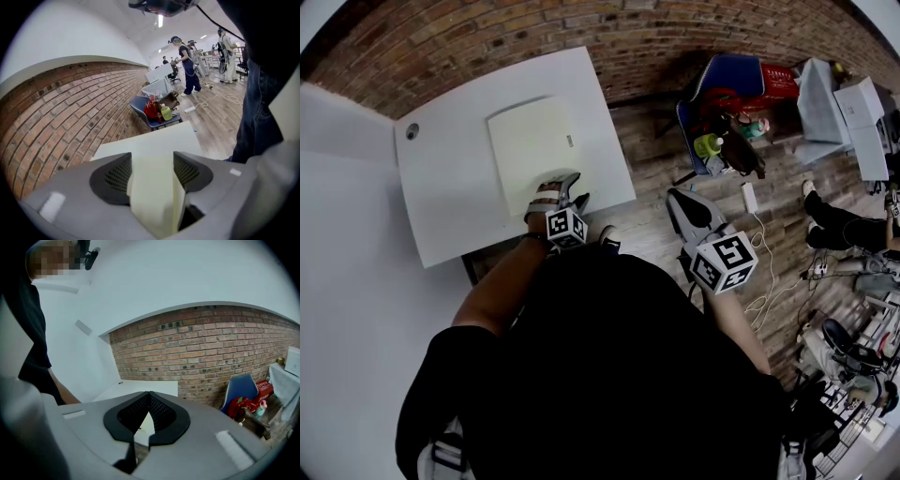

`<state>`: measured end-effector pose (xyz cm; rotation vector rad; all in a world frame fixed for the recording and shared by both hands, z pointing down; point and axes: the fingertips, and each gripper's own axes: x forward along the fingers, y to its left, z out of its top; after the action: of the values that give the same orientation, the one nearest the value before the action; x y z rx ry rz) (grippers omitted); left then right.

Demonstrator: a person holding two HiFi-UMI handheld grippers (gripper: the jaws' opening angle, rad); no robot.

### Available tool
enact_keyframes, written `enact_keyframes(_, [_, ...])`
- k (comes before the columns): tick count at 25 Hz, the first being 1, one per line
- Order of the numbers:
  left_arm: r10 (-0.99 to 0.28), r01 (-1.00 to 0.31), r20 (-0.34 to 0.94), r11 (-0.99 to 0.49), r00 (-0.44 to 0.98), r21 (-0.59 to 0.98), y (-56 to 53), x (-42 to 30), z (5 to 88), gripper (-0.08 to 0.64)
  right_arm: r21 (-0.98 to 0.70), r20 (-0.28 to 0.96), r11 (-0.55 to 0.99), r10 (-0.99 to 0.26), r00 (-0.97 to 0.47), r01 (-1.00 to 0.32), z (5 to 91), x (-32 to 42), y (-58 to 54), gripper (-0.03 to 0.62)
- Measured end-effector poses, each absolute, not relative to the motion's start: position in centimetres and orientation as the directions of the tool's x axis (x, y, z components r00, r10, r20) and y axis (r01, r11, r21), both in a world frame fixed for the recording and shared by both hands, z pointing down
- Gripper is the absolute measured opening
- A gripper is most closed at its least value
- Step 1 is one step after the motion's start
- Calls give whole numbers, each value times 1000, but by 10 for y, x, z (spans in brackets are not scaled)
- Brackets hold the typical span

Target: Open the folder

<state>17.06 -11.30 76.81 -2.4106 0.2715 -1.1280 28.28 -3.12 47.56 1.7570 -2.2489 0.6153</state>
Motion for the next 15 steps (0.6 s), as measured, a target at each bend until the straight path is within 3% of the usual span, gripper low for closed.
enact_keyframes(15, [-335, 39, 683, -882, 649, -470, -108, 170, 774, 173, -194, 416, 185, -874, -251, -963, 476, 283, -27, 3])
